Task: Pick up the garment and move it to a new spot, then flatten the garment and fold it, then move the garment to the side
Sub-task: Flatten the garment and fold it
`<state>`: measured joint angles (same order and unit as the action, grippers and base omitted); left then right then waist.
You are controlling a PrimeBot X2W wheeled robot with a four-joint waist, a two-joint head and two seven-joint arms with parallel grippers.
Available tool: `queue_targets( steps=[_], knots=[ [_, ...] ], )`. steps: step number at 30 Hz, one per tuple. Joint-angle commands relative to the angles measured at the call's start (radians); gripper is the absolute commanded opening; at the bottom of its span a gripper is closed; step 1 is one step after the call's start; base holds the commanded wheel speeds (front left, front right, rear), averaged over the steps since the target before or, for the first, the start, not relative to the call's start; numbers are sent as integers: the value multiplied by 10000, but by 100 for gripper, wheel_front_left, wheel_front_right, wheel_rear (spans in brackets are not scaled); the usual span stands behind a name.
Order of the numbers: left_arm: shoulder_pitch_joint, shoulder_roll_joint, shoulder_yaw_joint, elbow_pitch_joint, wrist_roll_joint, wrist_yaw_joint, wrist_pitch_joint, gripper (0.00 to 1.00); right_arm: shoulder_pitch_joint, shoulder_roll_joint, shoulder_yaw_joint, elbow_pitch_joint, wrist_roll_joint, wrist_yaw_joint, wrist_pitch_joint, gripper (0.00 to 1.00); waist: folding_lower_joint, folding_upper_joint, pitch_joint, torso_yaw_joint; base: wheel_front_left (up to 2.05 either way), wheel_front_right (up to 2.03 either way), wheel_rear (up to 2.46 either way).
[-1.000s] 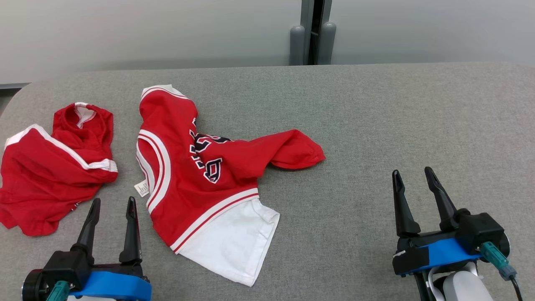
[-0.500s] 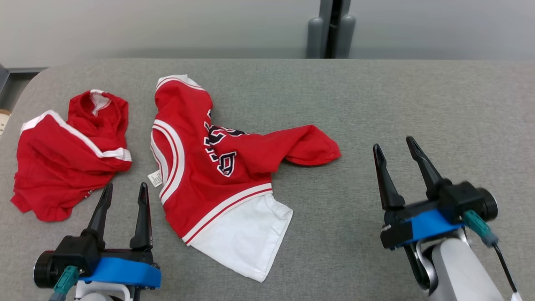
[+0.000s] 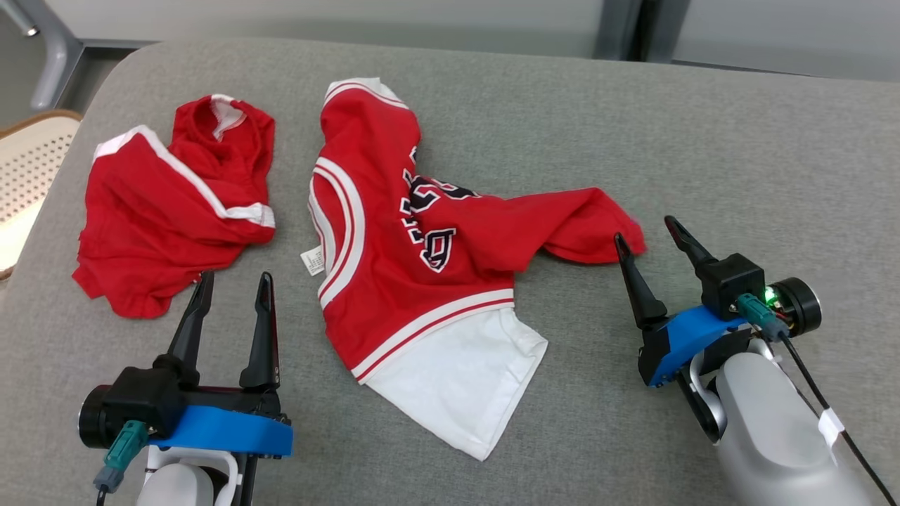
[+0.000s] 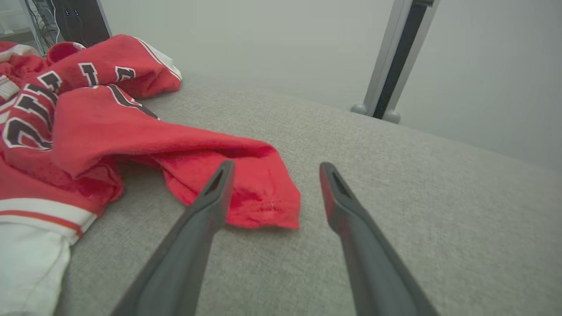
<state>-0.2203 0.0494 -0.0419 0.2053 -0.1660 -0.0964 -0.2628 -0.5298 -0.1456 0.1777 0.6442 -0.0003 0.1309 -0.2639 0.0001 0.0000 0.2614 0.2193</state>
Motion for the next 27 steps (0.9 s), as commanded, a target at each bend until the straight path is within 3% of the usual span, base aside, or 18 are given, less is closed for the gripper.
queue_targets(
  steps=[1, 10, 13, 14, 20, 27],
  knots=[
    [-102, 26, -69, -63, -84, 69, -29, 100, -306, -86, -35, 528, -136, -3, -7, 100, -1, 0, 199, 218, 0, 0, 0],
    [-257, 26, -313, -143, -322, 250, -29, 100, -1012, -170, -231, 2141, -234, -3, -7, 100, -1, 0, 469, 552, 0, 0, 0],
    [-295, 26, -382, -133, -351, 266, -29, 100, -1140, -154, -304, 2497, -211, -3, -7, 10, -1, 0, 519, 619, 0, 0, 0],
    [-310, 26, -401, -131, -365, 280, -29, 100, -1183, -158, -323, 2565, -210, -5, -7, 0, -1, 0, 529, 634, 0, 0, 0],
    [-157, 25, -328, -143, -343, 332, -29, 100, -1188, -270, -564, 2046, -207, -5, -8, 0, -1, 0, 467, 497, 0, 0, 0],
    [26, 25, -122, -116, -279, 273, -29, 100, -705, -846, -1133, 177, -434, -6, -8, 0, -1, 0, 141, -169, 0, 0, 0]
  ],
)
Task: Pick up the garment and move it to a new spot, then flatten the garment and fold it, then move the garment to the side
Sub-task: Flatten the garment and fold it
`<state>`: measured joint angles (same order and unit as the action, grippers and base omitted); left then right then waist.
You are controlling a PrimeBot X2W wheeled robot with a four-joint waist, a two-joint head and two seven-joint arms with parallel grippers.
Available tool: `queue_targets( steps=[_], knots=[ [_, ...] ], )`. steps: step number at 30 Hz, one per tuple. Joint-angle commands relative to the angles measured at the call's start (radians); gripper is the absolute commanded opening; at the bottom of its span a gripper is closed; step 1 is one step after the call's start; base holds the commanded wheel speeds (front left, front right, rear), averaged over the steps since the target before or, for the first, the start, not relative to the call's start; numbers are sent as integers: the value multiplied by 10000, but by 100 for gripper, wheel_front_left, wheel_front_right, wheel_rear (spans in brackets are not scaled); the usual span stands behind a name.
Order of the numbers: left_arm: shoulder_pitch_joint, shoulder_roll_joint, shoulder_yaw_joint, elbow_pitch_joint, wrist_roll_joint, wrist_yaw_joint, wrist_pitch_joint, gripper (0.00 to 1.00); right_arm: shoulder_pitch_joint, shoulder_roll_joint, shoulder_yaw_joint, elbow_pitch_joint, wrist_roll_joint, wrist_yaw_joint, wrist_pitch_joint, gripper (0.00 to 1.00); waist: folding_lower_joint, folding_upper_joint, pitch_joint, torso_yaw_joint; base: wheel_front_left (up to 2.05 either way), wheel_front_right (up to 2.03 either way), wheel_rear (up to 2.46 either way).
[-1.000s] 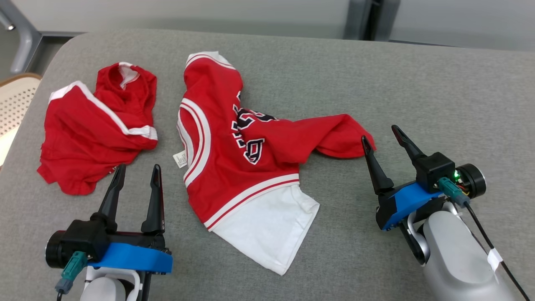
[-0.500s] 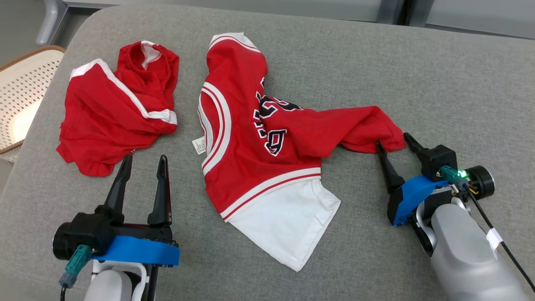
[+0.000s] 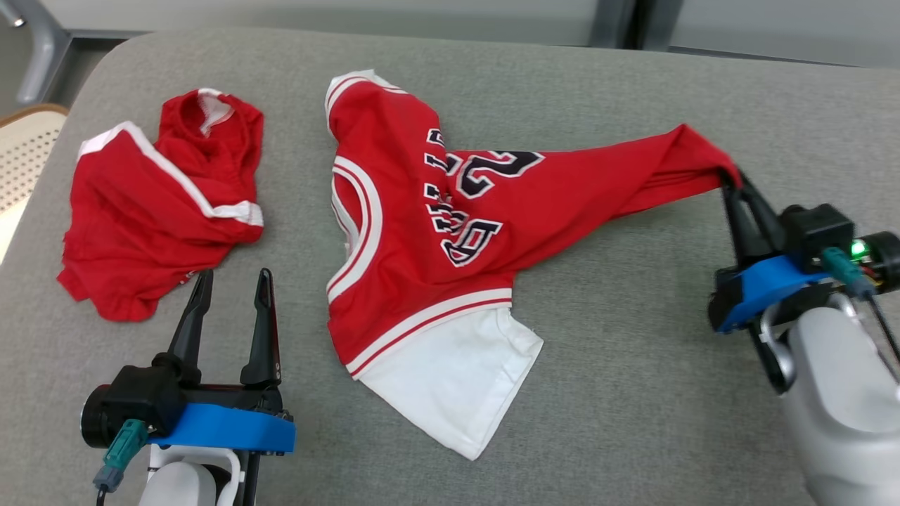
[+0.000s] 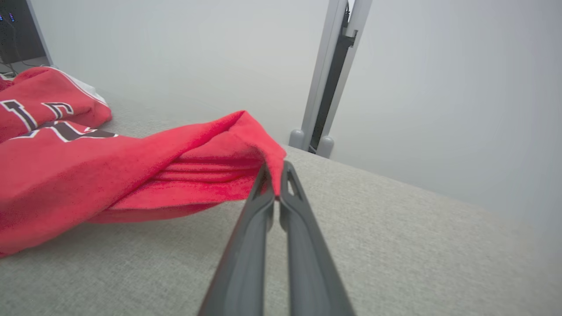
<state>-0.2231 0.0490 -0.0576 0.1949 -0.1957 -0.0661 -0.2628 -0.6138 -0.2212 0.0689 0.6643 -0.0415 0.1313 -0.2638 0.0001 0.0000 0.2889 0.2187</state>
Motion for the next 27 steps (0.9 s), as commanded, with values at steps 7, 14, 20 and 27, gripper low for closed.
queue_targets(
  steps=[7, 14, 20, 27],
  knots=[
    [137, 30, 10, 4, 11, -50, -29, 100, 833, -762, -589, -2004, -150, -9, -11, 0, -1, 0, -479, -874, 0, 0, 0],
    [298, 33, 96, 13, 31, -31, -29, 100, 2181, -1135, 13, -4025, -191, -9, -10, 0, -1, 0, -703, -1408, 0, 0, 0],
    [418, 31, 168, -9, 58, -50, -29, 100, 3943, -1319, 1207, -5072, -149, -9, -10, 0, -1, 0, -790, -1709, 0, 0, 0],
    [455, 31, 186, -8, 159, -116, -29, 100, 5441, -1210, 2378, -4968, 117, -9, -10, 0, -1, 0, -839, -1973, 0, 0, 0]
  ],
)
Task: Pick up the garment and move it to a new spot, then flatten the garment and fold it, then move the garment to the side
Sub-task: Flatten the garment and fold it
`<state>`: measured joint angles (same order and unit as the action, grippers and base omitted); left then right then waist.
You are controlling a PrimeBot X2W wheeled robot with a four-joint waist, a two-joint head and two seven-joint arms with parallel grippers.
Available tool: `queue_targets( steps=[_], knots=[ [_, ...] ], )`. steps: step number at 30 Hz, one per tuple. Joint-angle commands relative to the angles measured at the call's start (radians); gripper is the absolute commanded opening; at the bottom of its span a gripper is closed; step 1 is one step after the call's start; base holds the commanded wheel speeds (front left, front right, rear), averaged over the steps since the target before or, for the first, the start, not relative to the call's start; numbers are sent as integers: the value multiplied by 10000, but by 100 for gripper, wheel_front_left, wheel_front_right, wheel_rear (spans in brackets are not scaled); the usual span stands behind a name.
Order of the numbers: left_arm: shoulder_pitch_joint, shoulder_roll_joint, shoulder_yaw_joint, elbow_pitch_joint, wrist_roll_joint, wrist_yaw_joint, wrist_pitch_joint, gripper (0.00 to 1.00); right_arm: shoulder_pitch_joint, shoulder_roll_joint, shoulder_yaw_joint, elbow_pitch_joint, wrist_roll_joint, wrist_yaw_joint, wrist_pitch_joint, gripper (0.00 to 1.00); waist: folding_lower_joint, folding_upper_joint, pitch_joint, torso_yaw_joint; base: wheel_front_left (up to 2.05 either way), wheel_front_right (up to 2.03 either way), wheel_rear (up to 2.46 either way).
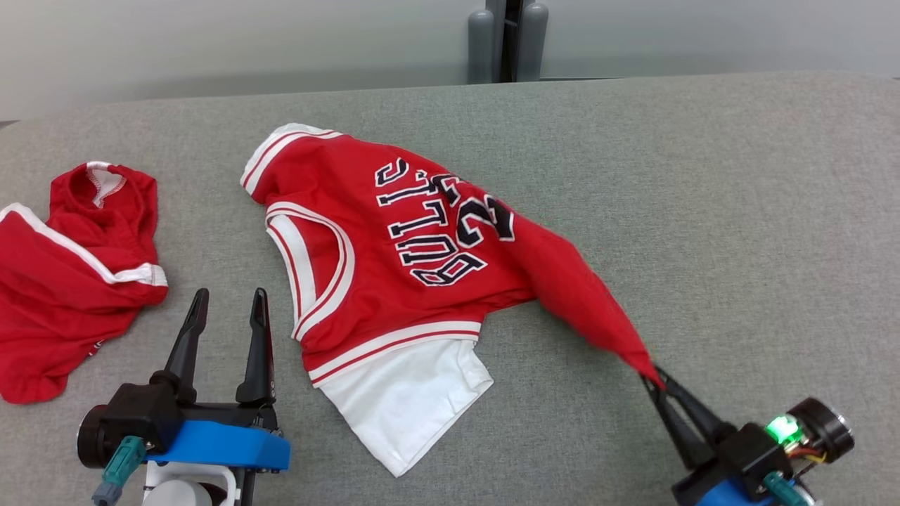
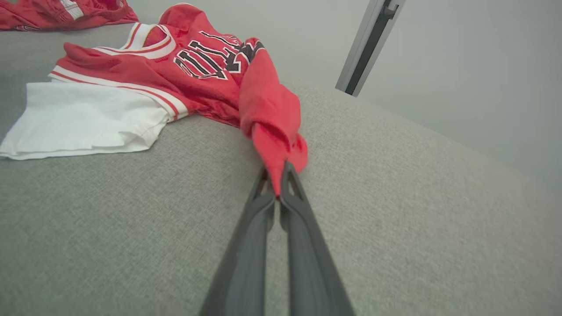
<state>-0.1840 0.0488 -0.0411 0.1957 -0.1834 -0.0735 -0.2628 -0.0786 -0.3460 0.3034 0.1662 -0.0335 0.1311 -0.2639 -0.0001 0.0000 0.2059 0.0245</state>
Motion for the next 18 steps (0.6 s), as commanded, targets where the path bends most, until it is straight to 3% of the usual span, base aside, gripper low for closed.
queue_targets(
  steps=[1, 9, 10, 11, 18],
  knots=[
    [70, 33, 32, -7, 59, -52, -29, 100, 230, 74, 113, 25, 62, -7, -8, 0, 1, 0, -17, -57, 0, 0, 0],
    [156, 33, 121, 52, 178, -128, -29, 100, 982, -113, 336, 238, 74, -7, -8, 0, 1, 0, -87, -265, 0, 0, 0],
    [159, 33, 131, 58, 185, -133, -29, 100, 1026, -106, 230, 178, 94, -7, -8, 53, 1, 0, -101, -289, 0, 0, 0],
    [165, 33, 144, 56, 183, -137, -29, 100, 1073, -98, 128, 115, 93, -7, -8, 100, 1, 0, -113, -313, 0, 0, 0],
    [212, 34, 142, 112, 190, -158, -29, 100, 1054, -165, -602, -944, 35, -7, -8, 100, 1, 0, -239, -404, 0, 0, 0]
  ],
)
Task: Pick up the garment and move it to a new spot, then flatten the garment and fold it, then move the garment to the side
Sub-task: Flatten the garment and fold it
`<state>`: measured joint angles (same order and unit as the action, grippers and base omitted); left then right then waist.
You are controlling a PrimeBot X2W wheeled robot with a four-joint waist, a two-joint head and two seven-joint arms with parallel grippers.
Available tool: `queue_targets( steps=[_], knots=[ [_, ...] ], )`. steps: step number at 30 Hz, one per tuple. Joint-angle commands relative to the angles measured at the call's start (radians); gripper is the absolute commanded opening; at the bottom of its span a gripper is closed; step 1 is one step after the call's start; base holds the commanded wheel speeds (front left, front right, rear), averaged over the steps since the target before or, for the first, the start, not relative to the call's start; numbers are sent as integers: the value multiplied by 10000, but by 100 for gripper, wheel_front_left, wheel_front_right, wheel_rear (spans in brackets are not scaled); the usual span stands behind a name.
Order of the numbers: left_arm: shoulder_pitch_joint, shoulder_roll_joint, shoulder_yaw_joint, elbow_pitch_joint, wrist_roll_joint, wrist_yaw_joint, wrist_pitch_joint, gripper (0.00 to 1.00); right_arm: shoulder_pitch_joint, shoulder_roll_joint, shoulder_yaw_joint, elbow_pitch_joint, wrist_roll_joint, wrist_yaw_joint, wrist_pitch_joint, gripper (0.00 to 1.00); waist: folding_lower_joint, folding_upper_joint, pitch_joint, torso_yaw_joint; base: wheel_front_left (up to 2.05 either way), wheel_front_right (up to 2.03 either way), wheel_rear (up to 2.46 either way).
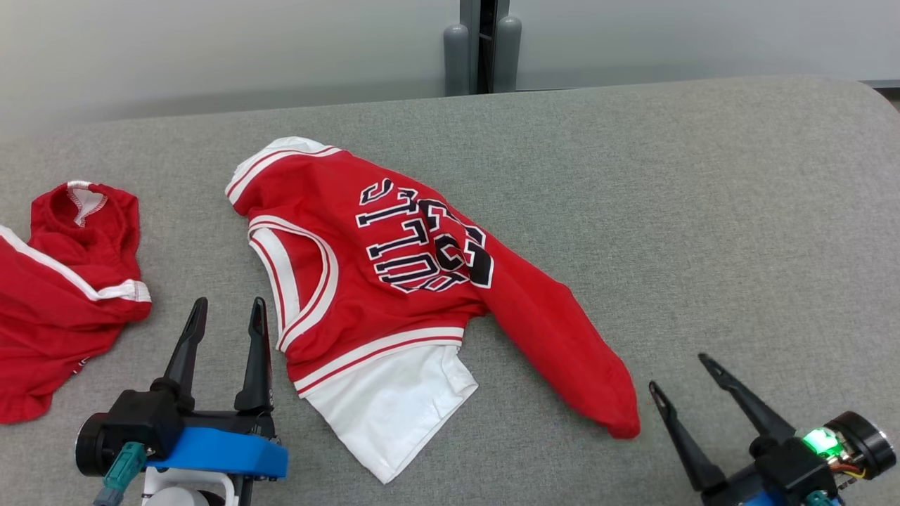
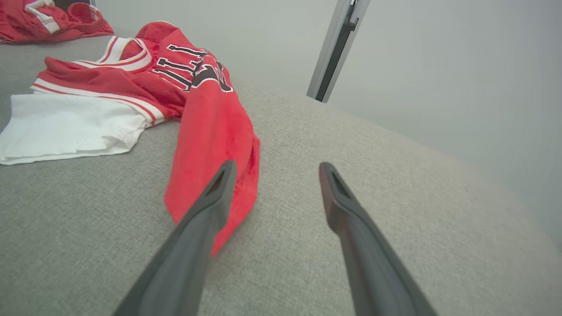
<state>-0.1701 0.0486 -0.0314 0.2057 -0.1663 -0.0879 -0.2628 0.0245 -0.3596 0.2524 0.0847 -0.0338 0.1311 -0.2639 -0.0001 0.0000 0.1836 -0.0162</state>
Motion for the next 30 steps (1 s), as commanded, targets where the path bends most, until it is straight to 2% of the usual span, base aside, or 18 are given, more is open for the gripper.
queue_targets(
  steps=[1, 7, 11, 18, 19, 21, 22, 30],
  knots=[
    [72, 36, 42, 14, 26, -26, -29, 100, -8, 8, -234, -317, 113, -7, -8, 100, 1, 0, -33, 5, 0, 0, 0],
    [13, 35, 46, -51, 83, -59, -29, 100, -819, 64, -858, -1001, 121, -7, -8, 100, 1, 0, 40, 69, 0, 0, 0],
    [-139, 35, 44, -91, 122, -76, -29, 100, -1970, -16, -764, -714, 43, -7, -8, 100, 1, 0, 244, 162, 0, 0, 0],
    [-409, 35, -94, -44, 77, -76, -29, 100, -4132, 173, -68, 1346, -96, -7, -6, 100, 1, 0, 543, 533, 0, 0, 0],
    [-409, 35, -94, -44, 77, -76, -29, 100, -4132, 173, -68, 1346, -96, -7, -6, 100, 1, 0, 543, 533, 0, 0, 0],
    [-519, 35, -179, -30, 2, -39, -29, 100, -4820, 245, 403, 2576, -68, -7, 59, 100, 1, 0, 638, 770, 0, 0, 0],
    [-519, 35, -179, -30, 2, -39, -29, 100, -4820, 245, 403, 2576, -68, -7, 59, 100, 1, 0, 638, 770, 0, 0, 0],
    [-634, 35, -284, -66, -156, 60, -29, 100, -5782, 279, 1690, 5213, 455, -7, 501, 100, 1, 0, 924, 1262, 0, 0, 0]
  ],
)
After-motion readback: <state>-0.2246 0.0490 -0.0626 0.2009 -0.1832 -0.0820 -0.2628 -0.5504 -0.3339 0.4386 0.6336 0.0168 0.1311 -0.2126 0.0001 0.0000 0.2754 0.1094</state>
